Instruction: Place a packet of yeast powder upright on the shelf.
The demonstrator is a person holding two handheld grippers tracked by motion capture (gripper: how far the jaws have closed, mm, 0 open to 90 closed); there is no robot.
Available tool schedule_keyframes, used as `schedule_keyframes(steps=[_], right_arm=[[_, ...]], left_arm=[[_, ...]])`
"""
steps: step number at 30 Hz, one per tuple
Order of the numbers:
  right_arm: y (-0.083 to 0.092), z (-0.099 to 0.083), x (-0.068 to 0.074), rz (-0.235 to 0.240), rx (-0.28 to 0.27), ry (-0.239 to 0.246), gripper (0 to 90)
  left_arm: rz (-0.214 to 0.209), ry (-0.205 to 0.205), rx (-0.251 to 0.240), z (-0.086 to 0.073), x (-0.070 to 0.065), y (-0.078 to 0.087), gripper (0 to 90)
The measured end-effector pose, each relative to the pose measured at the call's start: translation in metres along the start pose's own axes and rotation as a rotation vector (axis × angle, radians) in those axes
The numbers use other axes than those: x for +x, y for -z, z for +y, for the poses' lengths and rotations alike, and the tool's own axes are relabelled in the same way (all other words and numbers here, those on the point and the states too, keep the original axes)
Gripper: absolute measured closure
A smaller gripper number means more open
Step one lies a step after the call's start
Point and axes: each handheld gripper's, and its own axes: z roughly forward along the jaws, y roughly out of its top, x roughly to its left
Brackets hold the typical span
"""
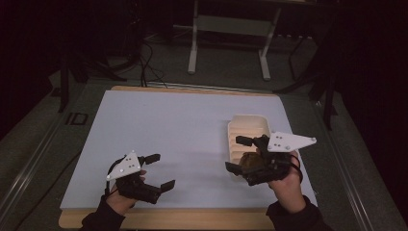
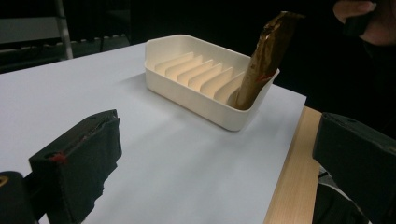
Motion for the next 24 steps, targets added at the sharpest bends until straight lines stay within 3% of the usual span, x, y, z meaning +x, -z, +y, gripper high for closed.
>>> schedule_keyframes(steps=[4,11,15,21,24], right_arm=[[-0.008,-0.009,0.007,0.001,0.001,0.006,15.0],[-0.022,-0.028,0.015,0.038,0.029,-0.009,18.1],[-0.023,-0.038,0.018,0.032,0.05,-0.005,19.5],[-0.023,-0.058,0.021,0.028,0.038,-0.03,18.4],[-0.024,-0.066,0.023,0.048,0.057,-0.032,16.5]], left_arm=[[0.009,-0.024,0.01,0.0,-0.001,-0.001,1.8],[0.007,-0.027,0.013,-0.001,-0.001,-0.001,1.8],[0.007,-0.029,0.017,-0.002,-0.001,-0.002,1.8],[0.007,-0.037,0.021,-0.003,-0.002,-0.002,1.8],[0.007,-0.035,0.021,-0.003,-0.002,-0.002,1.8]])
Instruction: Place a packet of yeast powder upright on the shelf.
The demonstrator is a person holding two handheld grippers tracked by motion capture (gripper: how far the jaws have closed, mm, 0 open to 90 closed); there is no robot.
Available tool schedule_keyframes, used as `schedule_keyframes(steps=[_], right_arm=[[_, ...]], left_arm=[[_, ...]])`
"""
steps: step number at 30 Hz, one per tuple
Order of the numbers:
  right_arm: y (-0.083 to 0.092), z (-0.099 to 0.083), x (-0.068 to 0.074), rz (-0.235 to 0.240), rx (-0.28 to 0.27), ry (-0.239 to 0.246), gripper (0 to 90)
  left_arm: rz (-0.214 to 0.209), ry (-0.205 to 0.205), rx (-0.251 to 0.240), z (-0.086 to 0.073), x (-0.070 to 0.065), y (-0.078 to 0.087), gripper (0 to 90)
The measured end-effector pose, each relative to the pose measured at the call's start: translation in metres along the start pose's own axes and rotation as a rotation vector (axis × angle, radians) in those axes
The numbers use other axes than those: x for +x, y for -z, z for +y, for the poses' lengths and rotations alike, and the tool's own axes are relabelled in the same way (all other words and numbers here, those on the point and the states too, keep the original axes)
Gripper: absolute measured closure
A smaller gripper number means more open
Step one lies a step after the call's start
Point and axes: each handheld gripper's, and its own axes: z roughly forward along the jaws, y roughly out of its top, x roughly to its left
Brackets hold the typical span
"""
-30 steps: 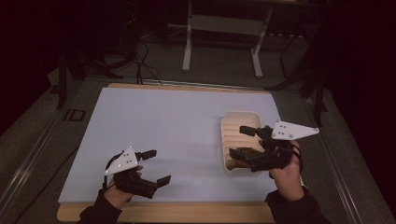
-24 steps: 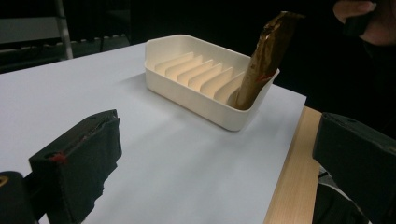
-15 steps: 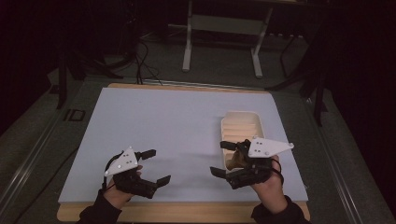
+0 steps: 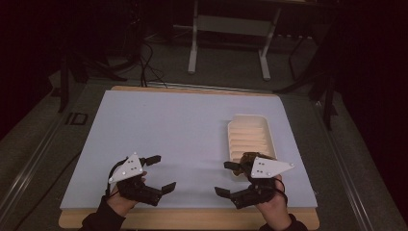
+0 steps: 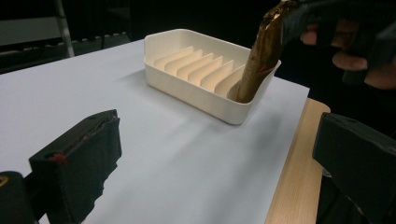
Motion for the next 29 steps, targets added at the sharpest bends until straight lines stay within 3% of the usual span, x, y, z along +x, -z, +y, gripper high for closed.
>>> schedule_keyframes(steps=[3,9,12,15,29], right_arm=[[0.001,-0.008,0.001,0.016,0.005,-0.003,15.7],[0.003,-0.025,0.004,-0.017,0.047,0.019,15.2],[0.003,-0.031,0.003,-0.011,0.058,0.003,15.1],[0.003,-0.034,0.003,-0.029,0.076,0.028,15.0],[0.0,-0.045,0.0,-0.012,0.102,0.005,15.8]], left_arm=[[0.002,-0.002,0.001,0.0,0.0,0.0,1.8],[0.001,-0.005,-0.002,0.0,0.0,0.002,1.8],[-0.001,-0.003,-0.003,0.0,0.0,0.002,1.8],[-0.005,-0.007,0.0,-0.001,-0.001,0.001,1.7],[-0.005,-0.003,0.002,-0.004,0.002,0.002,1.7]])
